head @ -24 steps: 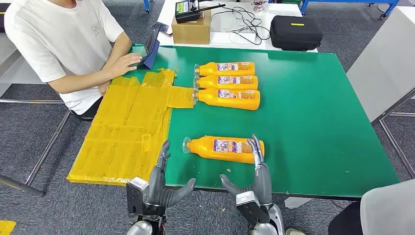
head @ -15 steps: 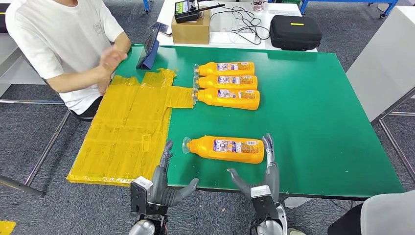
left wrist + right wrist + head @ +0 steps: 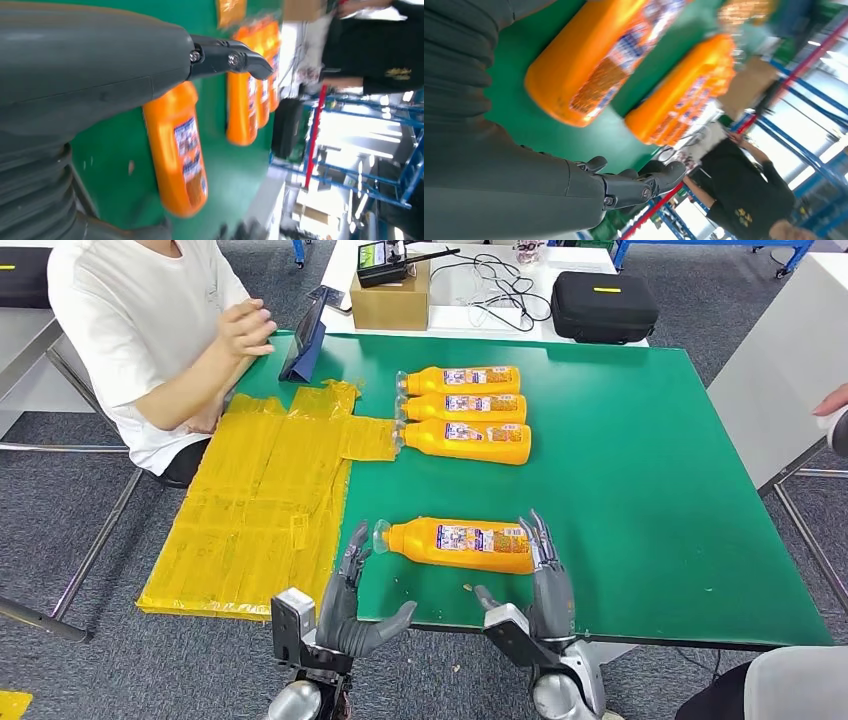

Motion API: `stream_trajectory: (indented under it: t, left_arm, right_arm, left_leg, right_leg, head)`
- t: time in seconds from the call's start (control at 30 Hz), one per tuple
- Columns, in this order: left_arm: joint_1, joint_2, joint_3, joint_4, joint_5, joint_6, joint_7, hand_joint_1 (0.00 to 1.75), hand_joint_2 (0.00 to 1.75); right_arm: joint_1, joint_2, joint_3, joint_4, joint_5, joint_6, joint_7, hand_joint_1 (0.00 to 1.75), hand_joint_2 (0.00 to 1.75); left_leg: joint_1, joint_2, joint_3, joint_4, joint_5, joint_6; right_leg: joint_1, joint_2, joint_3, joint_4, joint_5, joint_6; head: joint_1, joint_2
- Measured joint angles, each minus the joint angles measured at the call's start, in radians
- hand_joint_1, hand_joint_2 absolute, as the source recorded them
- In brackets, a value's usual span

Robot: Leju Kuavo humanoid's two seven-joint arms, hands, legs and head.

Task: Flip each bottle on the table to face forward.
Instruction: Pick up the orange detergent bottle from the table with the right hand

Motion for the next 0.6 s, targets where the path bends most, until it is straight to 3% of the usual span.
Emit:
stream_trajectory:
  t: [0.33,0.6]
  left_arm:
    - [-0.033,-0.015,0.001,0.026,0.026,-0.042,0.012,0.0,1.75]
    - [-0.065,-0.028,-0.002,0.047,0.012,-0.046,0.007,0.0,1.75]
  right_arm:
    - [-0.186,-0.049,0.005,0.297,0.17,-0.016,0.068,0.0,1.75]
    - [-0.316,-0.045,0.052,0.468,0.27,0.089,0.171,0.0,1.75]
  left_leg:
    - [0.0,0.0,0.0,0.0,0.0,0.0]
    - [0.0,0.0,0.0,0.0,0.001,-0.001]
  right_leg:
    - [0.0,0.0,0.0,0.0,0.002,-0.002]
    - [0.0,0.0,0.0,0.0,0.002,-0.002]
  head:
    - [0.0,0.0]
    - [0.0,0.0]
